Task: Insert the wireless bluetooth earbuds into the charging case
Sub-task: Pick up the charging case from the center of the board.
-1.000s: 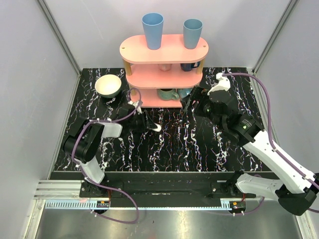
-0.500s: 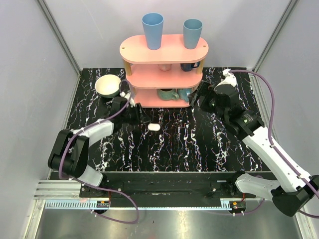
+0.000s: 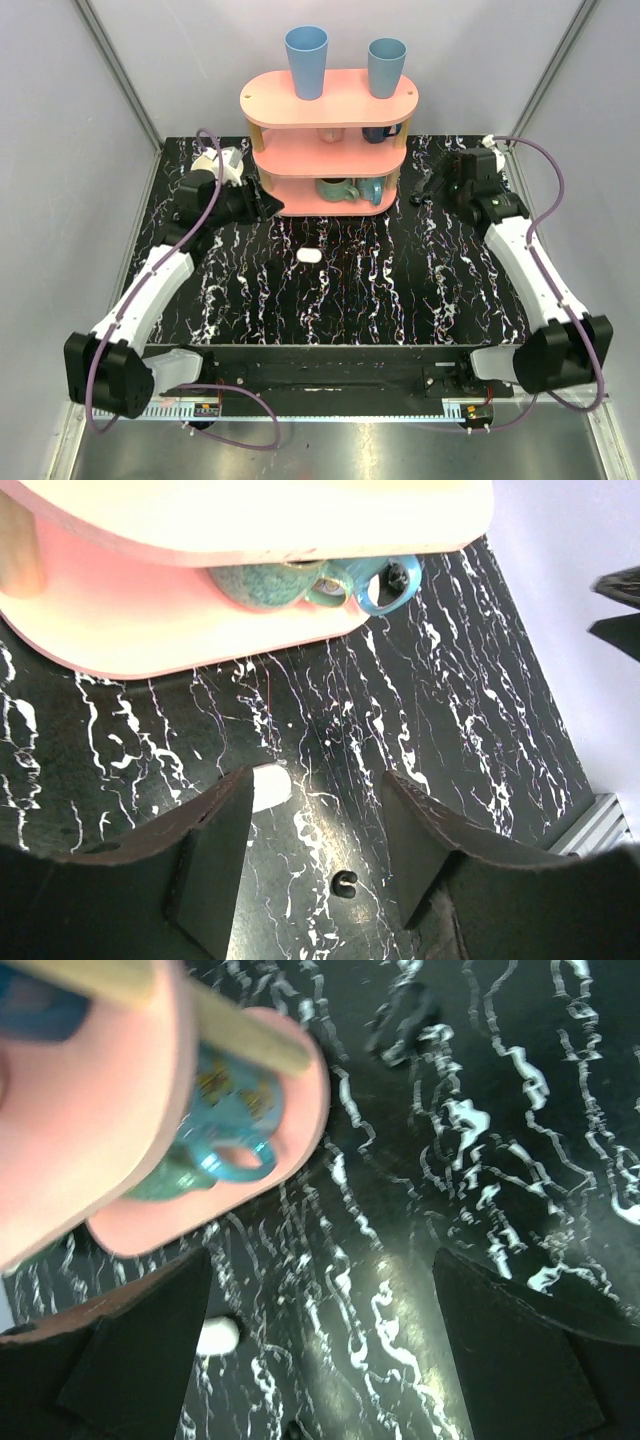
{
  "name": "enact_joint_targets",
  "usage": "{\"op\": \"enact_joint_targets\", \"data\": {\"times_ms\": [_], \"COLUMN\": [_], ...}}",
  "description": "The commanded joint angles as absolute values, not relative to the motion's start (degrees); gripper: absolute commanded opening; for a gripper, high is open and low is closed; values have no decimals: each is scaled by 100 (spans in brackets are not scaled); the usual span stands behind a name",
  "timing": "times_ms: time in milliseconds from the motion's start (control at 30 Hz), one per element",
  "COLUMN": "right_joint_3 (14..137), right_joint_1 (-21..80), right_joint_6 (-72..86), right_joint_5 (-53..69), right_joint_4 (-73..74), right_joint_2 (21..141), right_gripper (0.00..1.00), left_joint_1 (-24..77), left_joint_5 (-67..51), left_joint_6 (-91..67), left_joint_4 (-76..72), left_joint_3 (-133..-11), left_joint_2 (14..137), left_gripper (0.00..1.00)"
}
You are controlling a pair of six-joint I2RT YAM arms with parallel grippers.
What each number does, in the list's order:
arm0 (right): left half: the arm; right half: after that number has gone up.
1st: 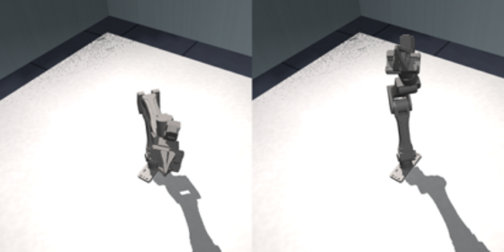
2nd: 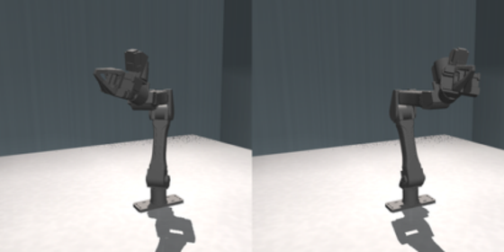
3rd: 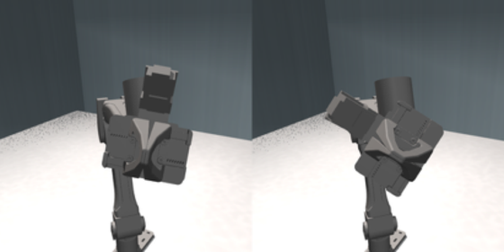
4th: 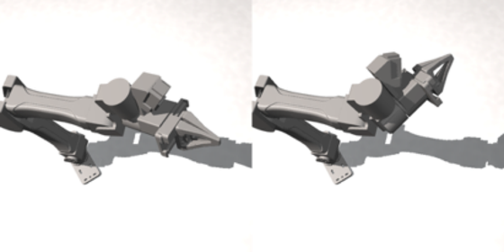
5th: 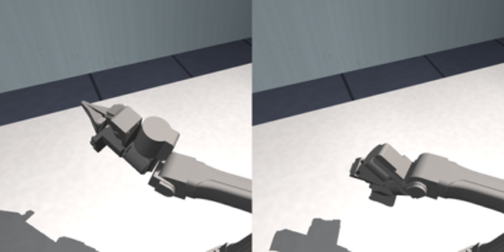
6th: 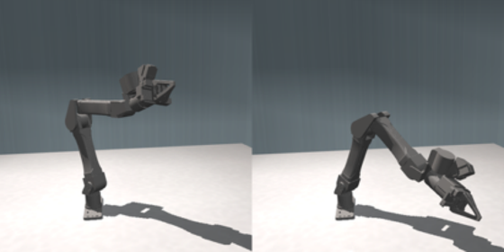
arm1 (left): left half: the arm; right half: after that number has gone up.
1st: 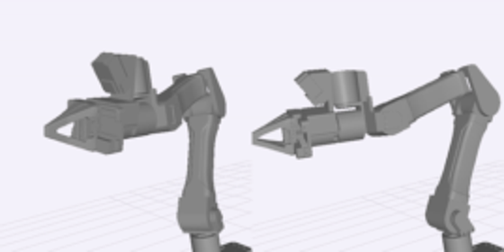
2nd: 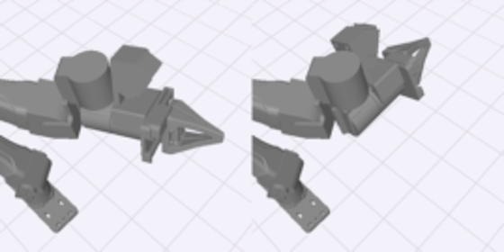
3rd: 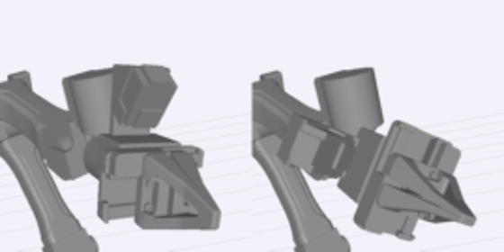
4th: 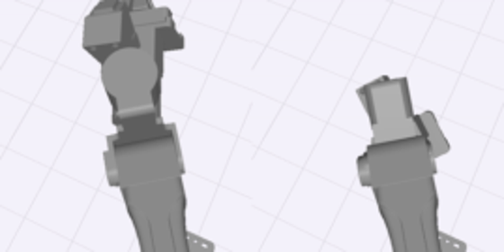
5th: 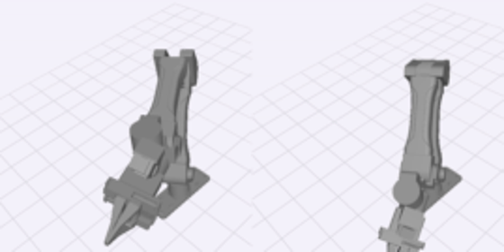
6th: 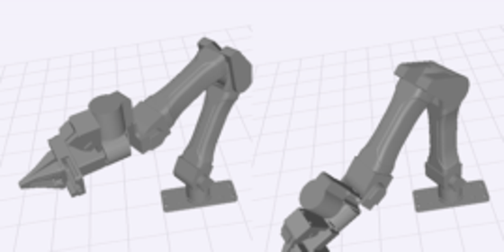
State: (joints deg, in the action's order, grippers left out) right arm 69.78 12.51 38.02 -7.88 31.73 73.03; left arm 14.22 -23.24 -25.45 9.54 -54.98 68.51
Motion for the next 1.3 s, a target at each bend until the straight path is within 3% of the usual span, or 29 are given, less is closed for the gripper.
{"op": "enact_joint_targets", "data": {"times_ms": [0,200,300,567,733,967,1267], "right_joint_3": [7382,7918,8515,10510,11397,11584,11838], "right_joint_1": [468,-166,-229,-220,-211,-35,343], "right_joint_6": [3955,4359,4202,4122,4131,4025,4148], "right_joint_5": [-18,-79,-18,-44,-26,-131,-702], "right_joint_4": [3164,3112,3120,3681,3884,4113,4376], "right_joint_2": [7987,9251,10088,12257,12910,13271,13666], "right_gripper": [100,100,100,100,100,98,87], "left_joint_1": [1266,1239,1248,1248,1248,1248,1248], "left_joint_5": [-2549,-2671,-2804,-2654,-2558,-2479,-2268], "left_joint_6": [-2154,-2057,-2092,-2127,-2101,-2109,-2171], "left_joint_4": [1563,1767,1758,1696,1670,1591,1556], "left_joint_3": [-5871,-5933,-5889,-5643,-5616,-5572,-5440], "left_joint_2": [6355,5889,5854,5713,5722,5801,5792], "left_gripper": [59,63,70,73,74,75,75]}}
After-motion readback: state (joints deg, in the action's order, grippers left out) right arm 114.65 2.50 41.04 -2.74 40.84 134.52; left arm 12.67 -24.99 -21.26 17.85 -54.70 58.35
